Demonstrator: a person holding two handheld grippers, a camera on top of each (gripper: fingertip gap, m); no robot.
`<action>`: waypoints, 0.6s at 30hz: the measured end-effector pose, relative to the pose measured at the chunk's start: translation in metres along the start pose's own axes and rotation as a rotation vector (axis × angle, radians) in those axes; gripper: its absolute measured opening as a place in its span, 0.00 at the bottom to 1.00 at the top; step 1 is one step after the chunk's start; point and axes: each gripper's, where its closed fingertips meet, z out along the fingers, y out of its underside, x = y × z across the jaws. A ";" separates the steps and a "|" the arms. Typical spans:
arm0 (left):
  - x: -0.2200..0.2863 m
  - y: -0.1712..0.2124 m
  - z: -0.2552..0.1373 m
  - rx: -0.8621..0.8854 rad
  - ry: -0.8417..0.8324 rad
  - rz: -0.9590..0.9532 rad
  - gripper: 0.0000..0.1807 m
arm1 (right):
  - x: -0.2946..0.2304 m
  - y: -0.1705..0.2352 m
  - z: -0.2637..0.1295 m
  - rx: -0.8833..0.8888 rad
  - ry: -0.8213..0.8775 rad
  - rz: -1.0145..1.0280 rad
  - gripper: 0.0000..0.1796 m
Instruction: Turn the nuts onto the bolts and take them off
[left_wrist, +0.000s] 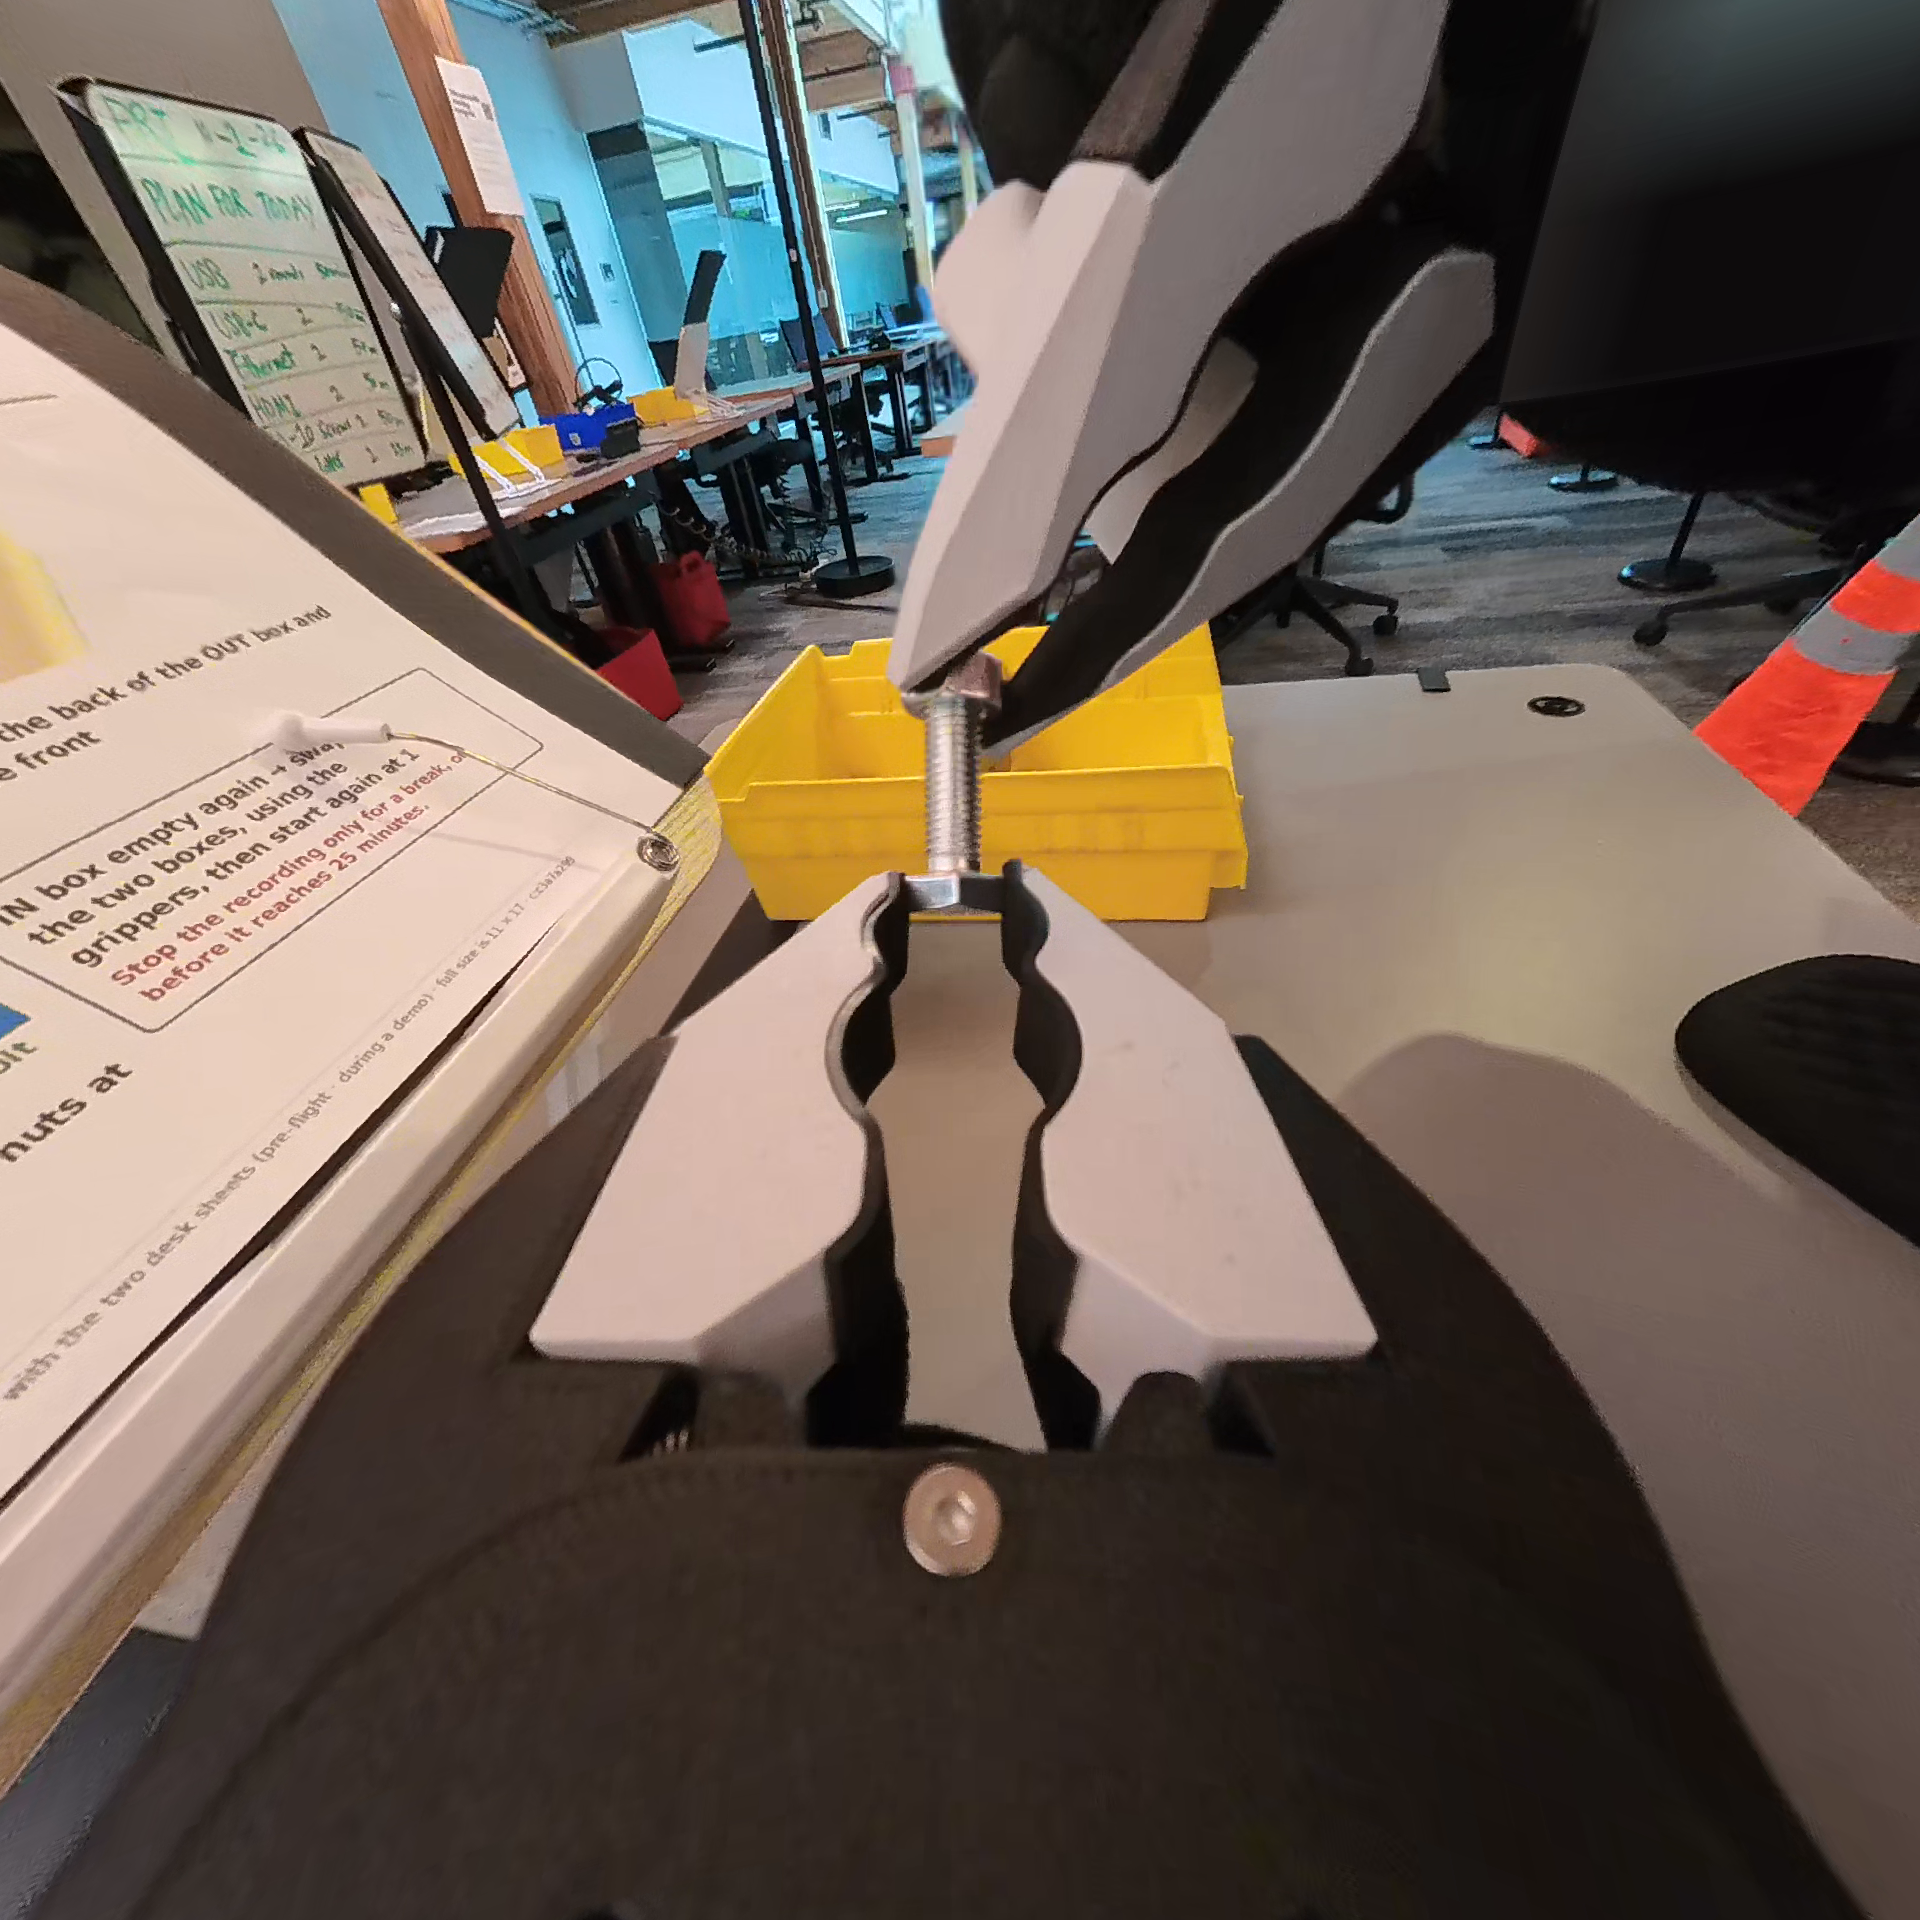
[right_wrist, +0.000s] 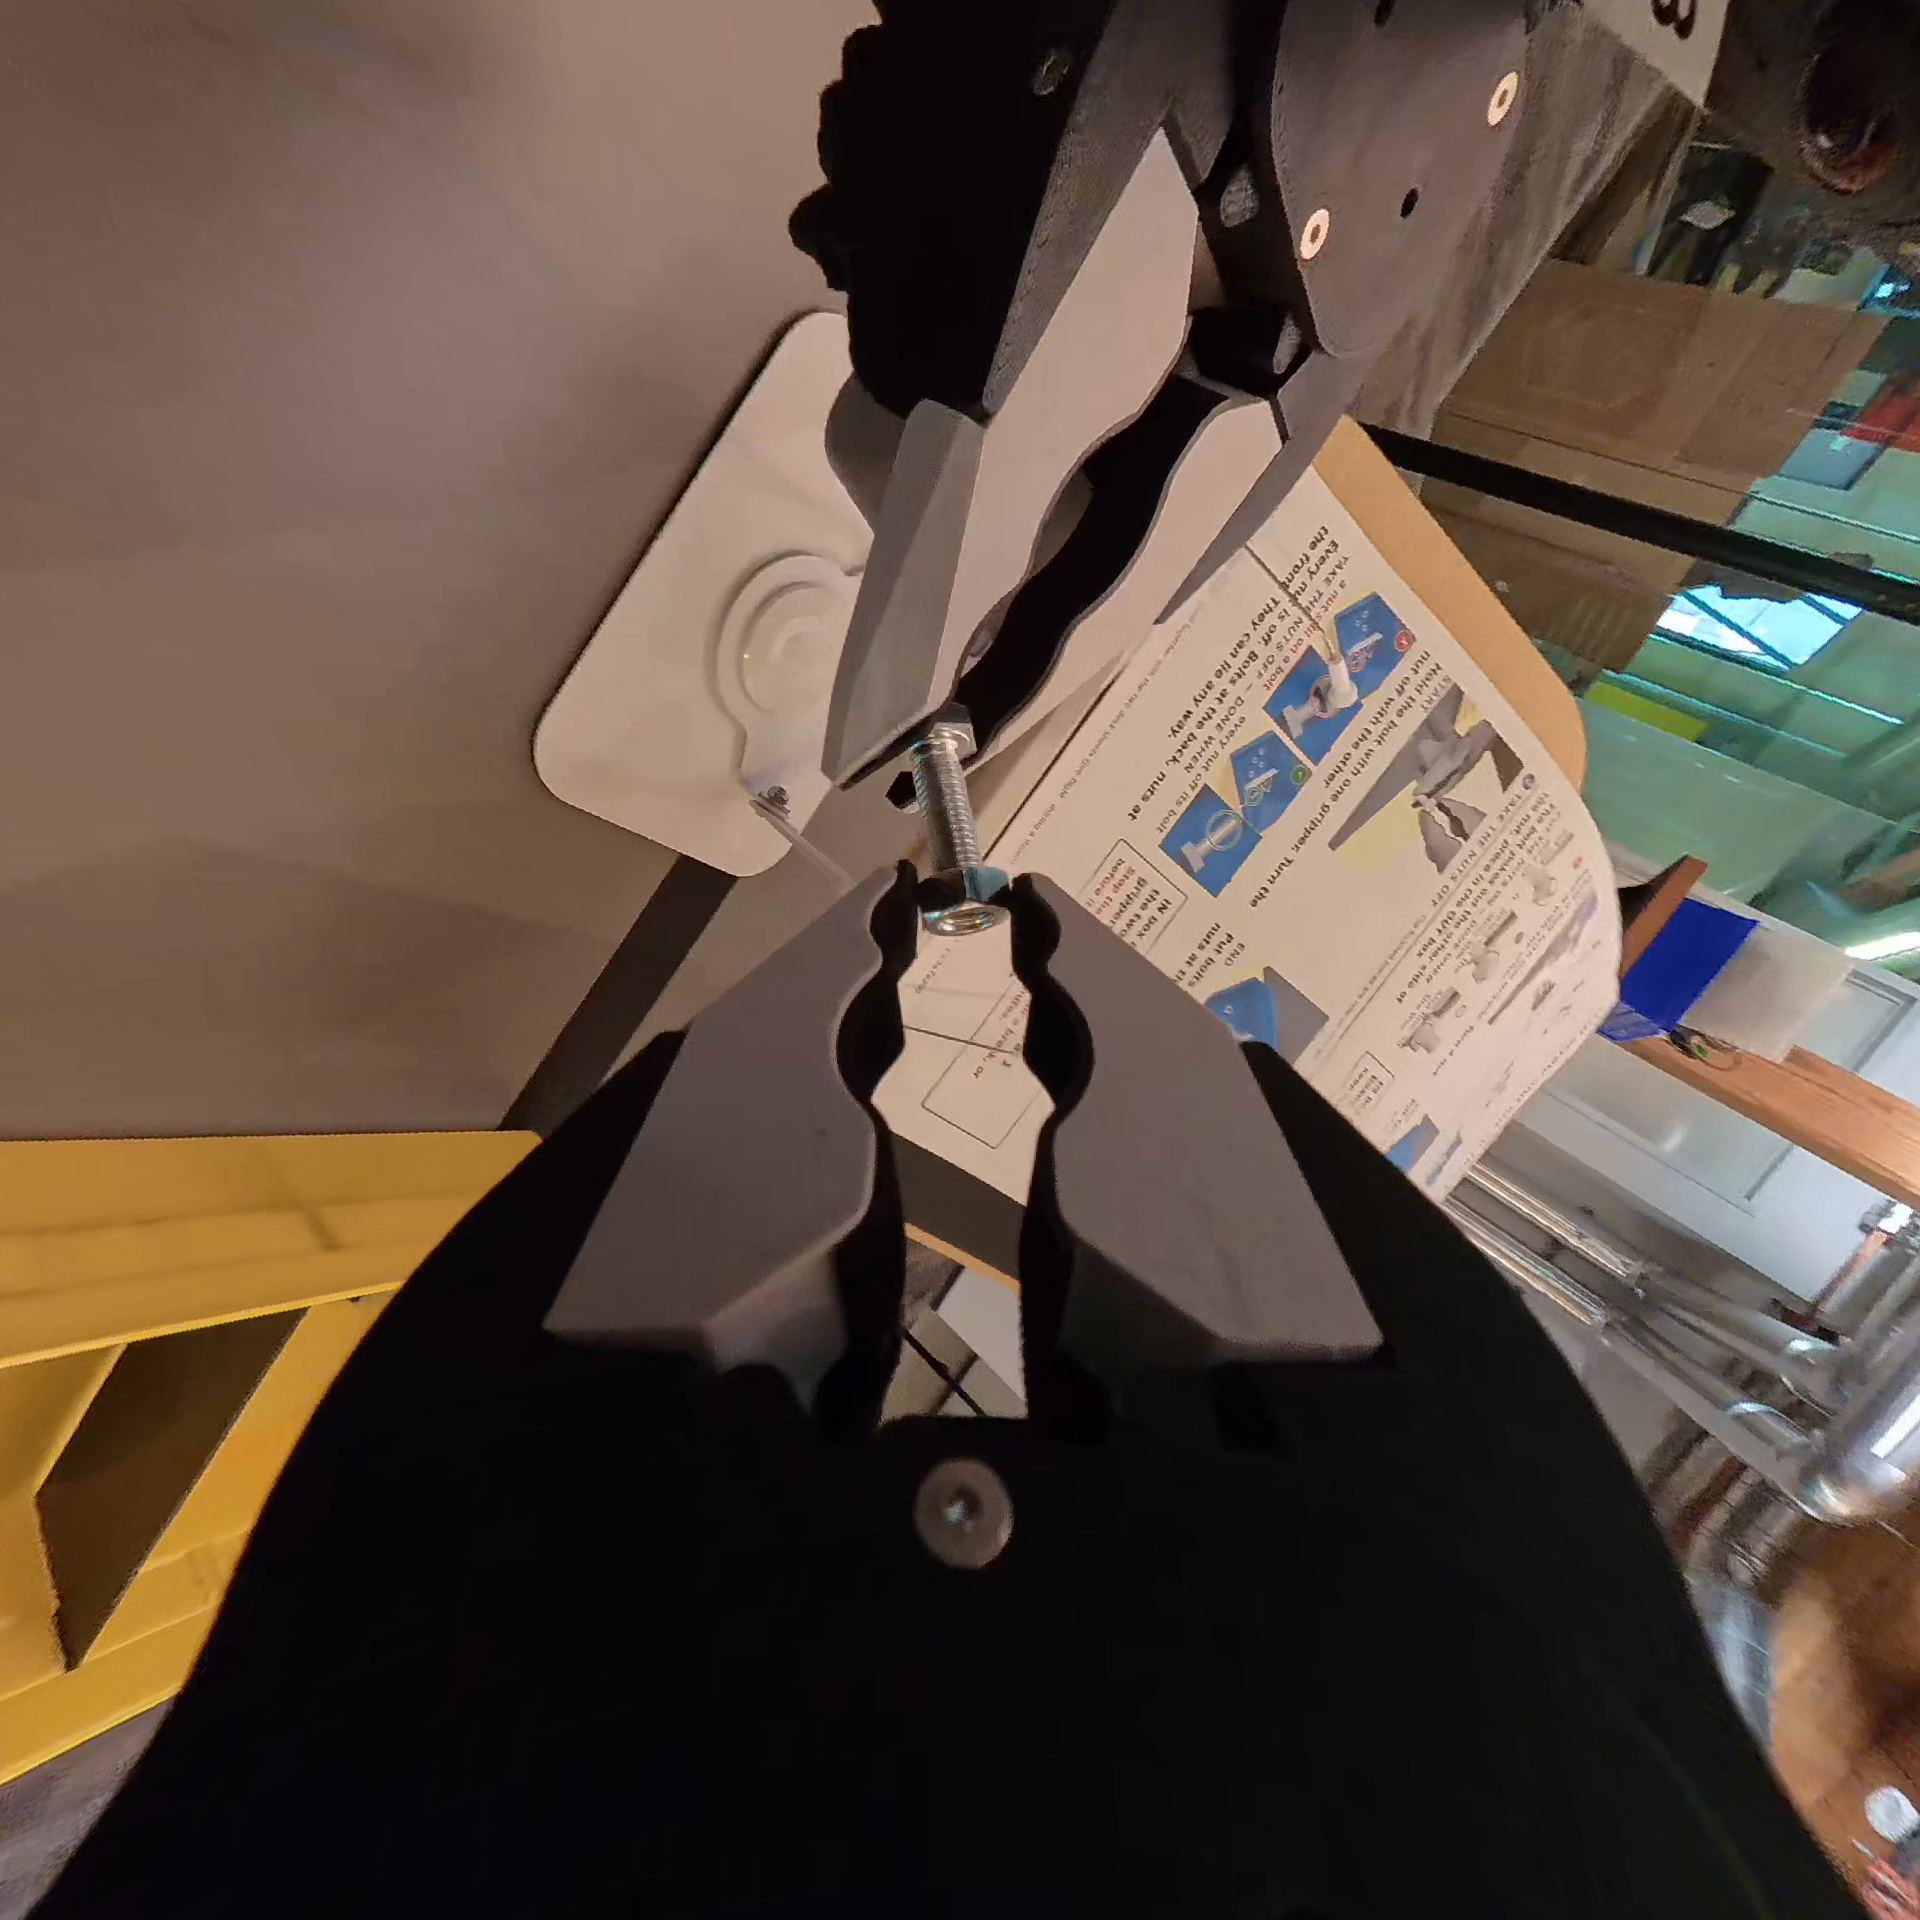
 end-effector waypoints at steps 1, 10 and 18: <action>0.000 -0.001 0.000 0.013 0.005 -0.015 0.09 | 0.001 0.000 0.000 -0.009 0.020 -0.006 0.09; 0.004 -0.007 -0.002 0.091 0.101 -0.129 0.09 | 0.003 0.000 -0.003 -0.025 0.092 -0.045 0.09; 0.003 -0.007 -0.001 0.099 0.085 -0.125 0.09 | 0.004 0.001 -0.002 -0.039 0.056 -0.058 0.14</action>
